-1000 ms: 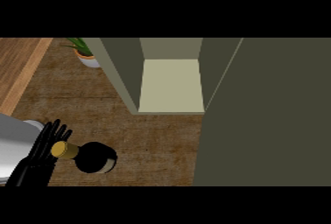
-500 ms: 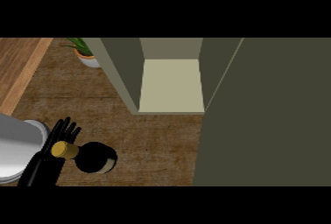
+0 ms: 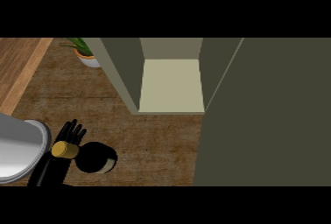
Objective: Pick up the wine, place it into the cabinet and close the cabinet
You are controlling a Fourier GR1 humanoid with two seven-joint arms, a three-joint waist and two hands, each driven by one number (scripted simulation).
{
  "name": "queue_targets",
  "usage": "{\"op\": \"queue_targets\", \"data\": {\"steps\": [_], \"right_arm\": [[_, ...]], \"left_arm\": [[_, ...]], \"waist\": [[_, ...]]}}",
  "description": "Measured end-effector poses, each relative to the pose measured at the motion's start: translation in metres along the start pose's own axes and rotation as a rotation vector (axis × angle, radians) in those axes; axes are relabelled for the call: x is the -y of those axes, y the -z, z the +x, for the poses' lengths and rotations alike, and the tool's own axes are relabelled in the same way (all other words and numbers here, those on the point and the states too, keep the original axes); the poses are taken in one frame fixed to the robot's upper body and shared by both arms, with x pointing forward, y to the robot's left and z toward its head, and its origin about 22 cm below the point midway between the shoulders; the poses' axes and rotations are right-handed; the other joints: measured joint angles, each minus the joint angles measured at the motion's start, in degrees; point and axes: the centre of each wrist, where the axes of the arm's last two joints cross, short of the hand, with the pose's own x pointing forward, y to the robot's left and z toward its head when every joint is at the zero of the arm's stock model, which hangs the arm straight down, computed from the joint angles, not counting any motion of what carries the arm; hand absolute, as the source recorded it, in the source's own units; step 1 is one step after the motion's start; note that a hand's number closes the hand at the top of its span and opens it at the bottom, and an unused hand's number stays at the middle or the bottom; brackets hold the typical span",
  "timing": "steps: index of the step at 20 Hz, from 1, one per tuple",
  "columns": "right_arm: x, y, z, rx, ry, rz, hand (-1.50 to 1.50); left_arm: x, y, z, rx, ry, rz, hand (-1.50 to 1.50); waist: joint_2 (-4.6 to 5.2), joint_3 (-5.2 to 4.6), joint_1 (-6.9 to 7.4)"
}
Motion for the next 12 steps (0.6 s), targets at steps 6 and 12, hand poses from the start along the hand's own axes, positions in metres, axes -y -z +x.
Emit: {"op": "queue_targets", "data": {"steps": [6,12], "right_arm": [[-0.002,0.002,0.003,-0.008,0.004,0.008,-1.50],[0.001,0.002,0.004,-0.008,-0.013,0.005,-1.50]], "left_arm": [[0.003,0.006,-0.013,-0.019,0.004,-0.003,-1.50],[0.004,0.011,-0.036,-0.031,-0.014,-0.009,-1.50]], "waist": [[-0.01,-0.01,-0.07],[0.00,-0.02,-0.16]]}}
